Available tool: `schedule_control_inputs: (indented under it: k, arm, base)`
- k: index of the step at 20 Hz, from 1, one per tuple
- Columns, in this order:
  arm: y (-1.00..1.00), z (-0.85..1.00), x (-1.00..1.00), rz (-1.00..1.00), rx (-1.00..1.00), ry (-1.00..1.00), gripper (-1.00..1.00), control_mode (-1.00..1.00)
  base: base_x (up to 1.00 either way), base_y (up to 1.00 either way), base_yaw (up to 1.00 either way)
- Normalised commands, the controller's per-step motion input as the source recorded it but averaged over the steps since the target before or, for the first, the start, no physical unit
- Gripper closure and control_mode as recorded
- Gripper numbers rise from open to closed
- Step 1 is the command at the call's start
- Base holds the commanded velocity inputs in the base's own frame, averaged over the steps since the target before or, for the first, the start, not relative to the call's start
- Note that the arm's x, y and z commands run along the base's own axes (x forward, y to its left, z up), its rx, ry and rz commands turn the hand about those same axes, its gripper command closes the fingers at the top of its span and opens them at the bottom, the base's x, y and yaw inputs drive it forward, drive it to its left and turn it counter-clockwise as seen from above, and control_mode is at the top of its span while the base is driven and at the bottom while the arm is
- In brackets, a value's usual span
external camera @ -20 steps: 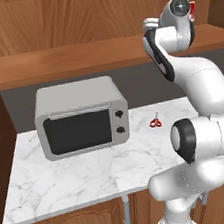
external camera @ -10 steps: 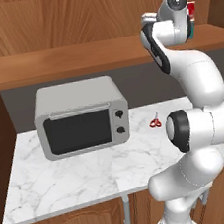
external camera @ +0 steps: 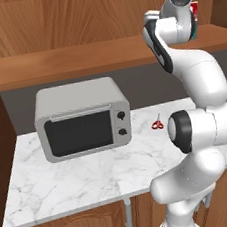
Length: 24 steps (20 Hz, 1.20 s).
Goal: Stack two cans on top of the other two cans in the cabinet.
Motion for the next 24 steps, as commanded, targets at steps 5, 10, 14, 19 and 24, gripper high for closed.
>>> schedule_control_inputs:
  k: [5,10,14,19,24]
  arm:
    - [0.01,0.0,-0.02,0.0,0.0,0.0,1.0,-1.0]
    - [0.03,0.01,0.0,0.0,0.0,0.0,1.0,-1.0]
    - [0.18,0.0,-0.02,0.0,0.0,0.0,1.0,-1.0]
    - [0.17,0.0,-0.09,0.0,0.0,-0.02,1.0,-1.0]
    - [0.04,0.01,0.0,0.0,0.0,-0.07,1.0,-1.0]
  base:
    - [0.0,0.0,0.0]
    - [0.0,0.0,0.0]
    - [0.0,0.0,0.0]
    - [0.0,0.0,0.0]
    - [0.0,0.0,0.0]
